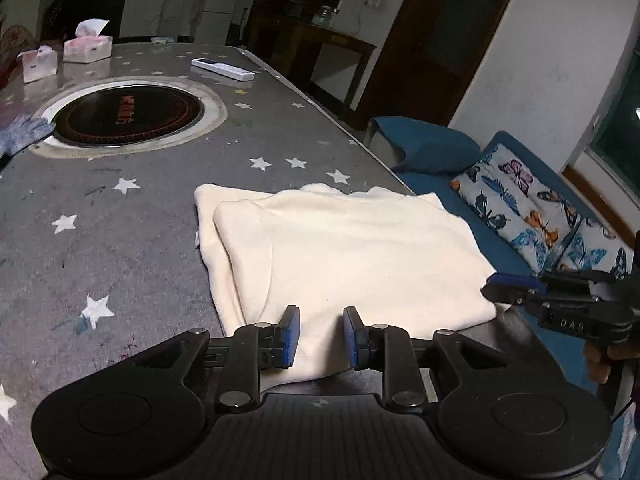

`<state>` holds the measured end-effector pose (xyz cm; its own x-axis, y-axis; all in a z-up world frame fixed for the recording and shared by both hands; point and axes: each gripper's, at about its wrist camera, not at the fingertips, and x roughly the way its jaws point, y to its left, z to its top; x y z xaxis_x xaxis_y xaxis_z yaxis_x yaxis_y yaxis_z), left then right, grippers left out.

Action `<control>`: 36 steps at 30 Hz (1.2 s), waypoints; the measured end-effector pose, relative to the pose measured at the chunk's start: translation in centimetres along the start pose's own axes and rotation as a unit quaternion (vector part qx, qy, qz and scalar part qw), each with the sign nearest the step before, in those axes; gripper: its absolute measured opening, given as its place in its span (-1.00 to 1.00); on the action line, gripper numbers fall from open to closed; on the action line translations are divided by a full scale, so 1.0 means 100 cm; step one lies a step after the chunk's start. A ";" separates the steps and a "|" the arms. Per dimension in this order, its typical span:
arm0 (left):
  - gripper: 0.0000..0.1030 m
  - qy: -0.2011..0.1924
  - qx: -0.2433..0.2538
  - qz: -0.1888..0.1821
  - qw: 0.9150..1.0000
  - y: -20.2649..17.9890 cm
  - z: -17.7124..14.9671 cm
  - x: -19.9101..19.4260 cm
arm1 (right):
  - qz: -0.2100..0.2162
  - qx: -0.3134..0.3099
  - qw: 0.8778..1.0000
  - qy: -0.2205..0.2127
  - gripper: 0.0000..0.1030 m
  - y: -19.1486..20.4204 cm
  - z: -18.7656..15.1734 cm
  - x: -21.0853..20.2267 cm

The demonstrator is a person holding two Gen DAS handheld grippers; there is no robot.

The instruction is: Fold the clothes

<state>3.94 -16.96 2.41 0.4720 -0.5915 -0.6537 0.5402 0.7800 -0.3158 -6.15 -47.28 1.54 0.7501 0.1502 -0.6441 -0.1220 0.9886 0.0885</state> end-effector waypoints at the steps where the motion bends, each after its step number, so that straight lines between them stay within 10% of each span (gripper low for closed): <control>1: -0.52 -0.003 0.000 -0.001 1.000 0.000 0.001 -0.002 | 0.000 -0.002 1.000 -0.003 -0.68 0.000 0.002 0.000; 20: -0.52 -0.009 -0.012 0.012 1.000 0.004 -0.012 -0.011 | 0.003 -0.010 1.000 -0.007 -0.46 0.012 0.007 0.005; 36: -0.01 -0.013 -0.043 0.024 0.999 -0.006 -0.025 -0.037 | -0.015 -0.017 1.000 -0.017 0.15 0.041 0.006 -0.007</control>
<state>0.17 -14.70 3.31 0.5142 -0.5568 -0.6524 0.4549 0.8219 -0.3429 -6.77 -43.33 2.82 0.7752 0.1204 -0.6202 -0.1194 0.9919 0.0434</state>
